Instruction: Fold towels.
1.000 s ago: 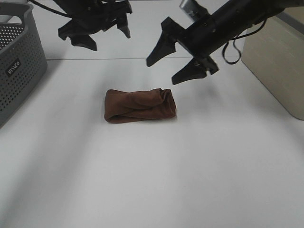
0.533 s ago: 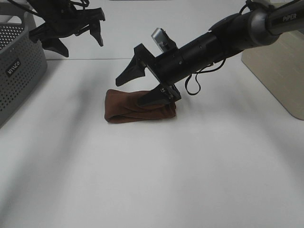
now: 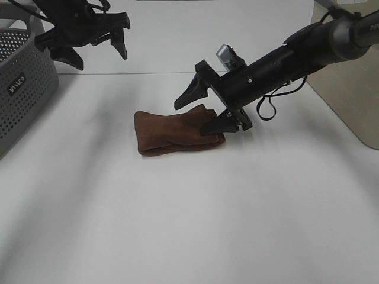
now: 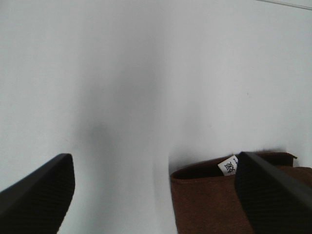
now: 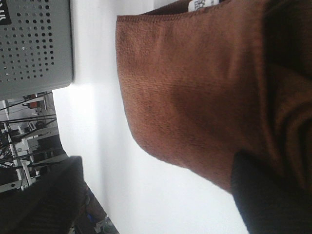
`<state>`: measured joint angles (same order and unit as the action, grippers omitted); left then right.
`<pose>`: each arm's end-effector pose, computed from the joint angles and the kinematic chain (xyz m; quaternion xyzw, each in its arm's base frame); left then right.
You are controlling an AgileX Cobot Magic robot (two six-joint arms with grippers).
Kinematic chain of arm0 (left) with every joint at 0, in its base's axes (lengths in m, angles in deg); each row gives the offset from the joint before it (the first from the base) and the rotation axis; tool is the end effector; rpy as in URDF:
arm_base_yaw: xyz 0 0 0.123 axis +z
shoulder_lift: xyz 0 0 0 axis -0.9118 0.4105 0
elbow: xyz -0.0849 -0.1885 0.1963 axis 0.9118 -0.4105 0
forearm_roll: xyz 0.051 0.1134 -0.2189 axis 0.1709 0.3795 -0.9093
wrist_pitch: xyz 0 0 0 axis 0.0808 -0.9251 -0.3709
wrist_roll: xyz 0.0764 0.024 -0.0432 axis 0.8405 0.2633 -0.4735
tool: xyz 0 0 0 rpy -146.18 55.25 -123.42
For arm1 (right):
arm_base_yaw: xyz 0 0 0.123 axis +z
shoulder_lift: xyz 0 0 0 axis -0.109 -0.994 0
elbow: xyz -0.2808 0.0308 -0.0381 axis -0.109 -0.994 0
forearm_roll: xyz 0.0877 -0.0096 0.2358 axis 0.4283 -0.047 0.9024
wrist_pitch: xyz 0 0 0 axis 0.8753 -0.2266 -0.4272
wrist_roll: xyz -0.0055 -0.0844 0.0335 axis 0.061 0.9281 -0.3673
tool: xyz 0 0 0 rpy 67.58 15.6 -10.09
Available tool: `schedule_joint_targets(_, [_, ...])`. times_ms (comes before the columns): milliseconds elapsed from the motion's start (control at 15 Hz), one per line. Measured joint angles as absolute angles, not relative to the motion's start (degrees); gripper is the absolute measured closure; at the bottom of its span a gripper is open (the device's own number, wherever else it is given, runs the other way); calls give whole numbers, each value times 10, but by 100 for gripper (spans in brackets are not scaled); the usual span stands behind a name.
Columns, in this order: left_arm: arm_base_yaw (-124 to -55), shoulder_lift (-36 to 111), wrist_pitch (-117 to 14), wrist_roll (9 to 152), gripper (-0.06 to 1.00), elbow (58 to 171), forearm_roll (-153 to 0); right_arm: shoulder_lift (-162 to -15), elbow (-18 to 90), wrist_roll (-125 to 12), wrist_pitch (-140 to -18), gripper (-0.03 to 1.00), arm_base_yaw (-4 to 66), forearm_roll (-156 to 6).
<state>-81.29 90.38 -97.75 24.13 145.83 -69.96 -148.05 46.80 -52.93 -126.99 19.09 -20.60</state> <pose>0.4735 -0.1402 0.2283 -0.0789 0.9615 -0.1345 0.2264 0.4249 0.1662 0.1141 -0.0129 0.9054 0.4239 0.0194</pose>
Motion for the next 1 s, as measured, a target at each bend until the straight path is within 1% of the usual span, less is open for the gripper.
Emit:
schedule_joint_targets(267, [-813, 904, -1008, 268, 10, 1458, -699, -1478, 468, -535, -1276, 19, 180, -250])
schedule_joint_targets(400, [-813, 901, -1044, 290, 10, 1458, -697, -1459, 468, -573, -1274, 19, 180, -312])
schedule_joint_targets(667, [-813, 849, -1107, 324, 10, 1458, -685, -1360, 468, -665, -1270, 19, 180, -486])
schedule_joint_targets(933, [-814, 768, -1169, 331, 10, 1458, -621, -1260, 468, -744, -1331, 19, 180, -625])
schedule_joint_targets(1000, [-814, 724, -1171, 335, 10, 1447, -599, -1215, 468, -760, -1369, 19, 180, -674])
